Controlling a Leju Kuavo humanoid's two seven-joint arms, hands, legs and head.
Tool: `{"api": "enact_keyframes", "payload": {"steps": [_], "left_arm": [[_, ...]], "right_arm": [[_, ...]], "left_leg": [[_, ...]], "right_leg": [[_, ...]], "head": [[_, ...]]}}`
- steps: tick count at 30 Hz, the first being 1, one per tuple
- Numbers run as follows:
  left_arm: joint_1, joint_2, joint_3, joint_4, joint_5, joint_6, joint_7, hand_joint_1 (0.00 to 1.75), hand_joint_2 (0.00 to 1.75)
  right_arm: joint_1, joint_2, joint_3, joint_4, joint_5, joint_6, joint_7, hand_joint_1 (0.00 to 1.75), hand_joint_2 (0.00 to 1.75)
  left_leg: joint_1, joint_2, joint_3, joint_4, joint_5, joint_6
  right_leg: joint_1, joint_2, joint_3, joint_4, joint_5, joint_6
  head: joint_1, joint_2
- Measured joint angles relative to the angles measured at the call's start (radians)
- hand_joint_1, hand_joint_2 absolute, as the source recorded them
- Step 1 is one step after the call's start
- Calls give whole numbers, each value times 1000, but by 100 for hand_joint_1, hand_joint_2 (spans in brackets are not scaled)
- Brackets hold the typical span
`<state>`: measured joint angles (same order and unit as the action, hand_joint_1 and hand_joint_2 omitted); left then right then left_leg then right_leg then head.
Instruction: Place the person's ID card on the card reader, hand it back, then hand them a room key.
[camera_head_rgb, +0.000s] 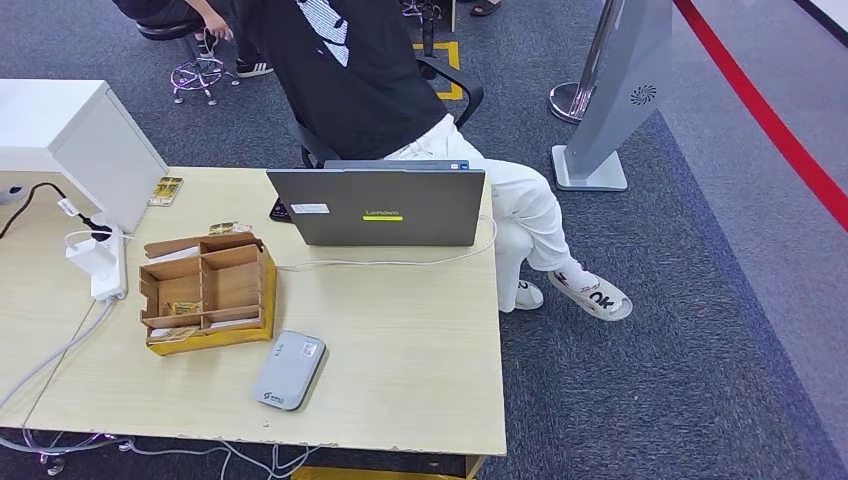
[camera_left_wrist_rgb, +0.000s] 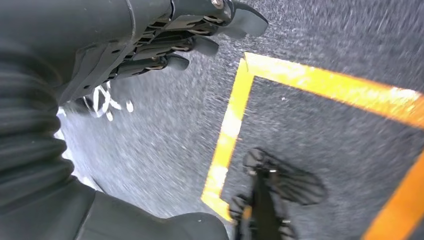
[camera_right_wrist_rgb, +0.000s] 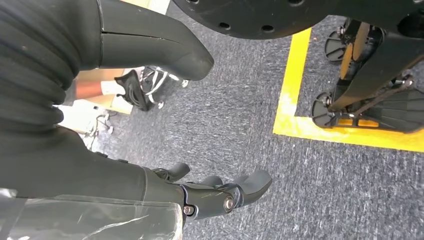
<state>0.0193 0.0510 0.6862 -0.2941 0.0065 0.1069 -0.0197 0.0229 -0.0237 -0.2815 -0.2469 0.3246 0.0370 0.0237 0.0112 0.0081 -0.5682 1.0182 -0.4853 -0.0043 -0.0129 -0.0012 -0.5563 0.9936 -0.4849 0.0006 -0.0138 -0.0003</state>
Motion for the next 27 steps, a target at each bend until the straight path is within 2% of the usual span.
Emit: {"api": "enact_keyframes", "payload": {"steps": [17,22,27], "left_arm": [[96,-38,-517,-45,-7,-87,12,0,175],[110,-44,-602,-62,-7,-101,17,0,175],[116,-44,-633,-70,-6,-105,18,0,175]], "right_arm": [[97,9,211,-106,-271,-27,-18,0,175],[111,11,247,-125,-319,-36,-21,0,175],[116,11,262,-134,-323,-36,-21,0,175]], "left_leg": [[0,0,0,0,-1,0],[0,0,0,0,-1,0],[0,0,0,0,-1,0]], "right_leg": [[0,0,0,0,0,0],[0,0,0,0,0,0],[0,0,0,0,0,0]], "head": [[0,0],[0,0],[0,0]]}}
